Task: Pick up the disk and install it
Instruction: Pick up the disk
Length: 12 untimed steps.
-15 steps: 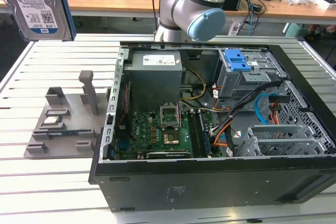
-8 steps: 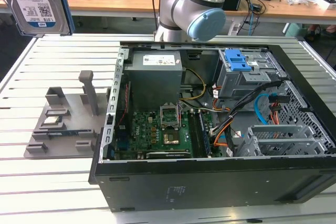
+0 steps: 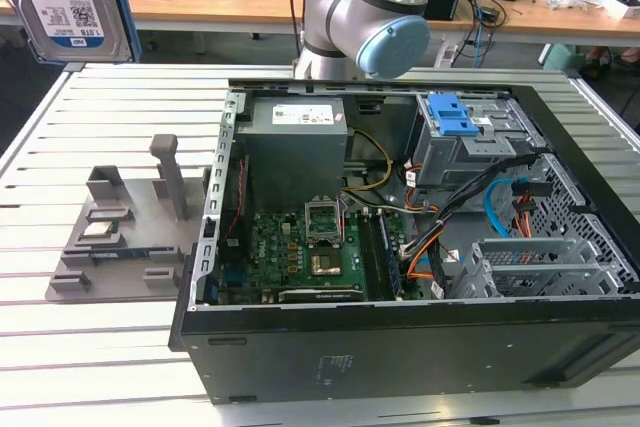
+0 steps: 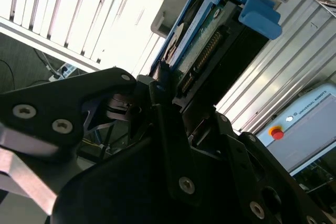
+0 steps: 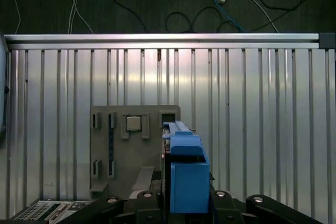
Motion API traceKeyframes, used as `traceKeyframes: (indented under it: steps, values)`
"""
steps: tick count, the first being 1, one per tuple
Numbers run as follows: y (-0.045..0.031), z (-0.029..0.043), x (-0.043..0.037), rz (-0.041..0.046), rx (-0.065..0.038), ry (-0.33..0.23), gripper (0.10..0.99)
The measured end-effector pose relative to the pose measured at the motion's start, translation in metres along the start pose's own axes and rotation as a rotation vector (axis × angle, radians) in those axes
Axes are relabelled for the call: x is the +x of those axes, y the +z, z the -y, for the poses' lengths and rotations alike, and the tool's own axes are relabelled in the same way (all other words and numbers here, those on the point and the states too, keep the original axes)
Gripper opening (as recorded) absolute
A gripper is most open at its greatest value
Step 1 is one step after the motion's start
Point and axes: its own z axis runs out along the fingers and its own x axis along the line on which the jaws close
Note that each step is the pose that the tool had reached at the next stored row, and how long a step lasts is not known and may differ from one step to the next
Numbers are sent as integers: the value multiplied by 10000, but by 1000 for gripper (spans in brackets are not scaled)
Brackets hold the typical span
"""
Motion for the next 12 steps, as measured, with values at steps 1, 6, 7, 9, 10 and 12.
traceKeyframes:
  steps: [1, 6, 7, 9, 10, 12]
  values:
    - [-1, 2, 0, 0, -1, 2, 365]
    - [-5, 106, 0, -1, -1, -1, 365]
    - [-6, 129, 0, 0, -1, 0, 365]
    - [-8, 186, 0, 0, 1, 0, 365]
    - [-9, 213, 0, 0, 1, 0, 365]
    - [-12, 271, 0, 0, -1, 0, 365]
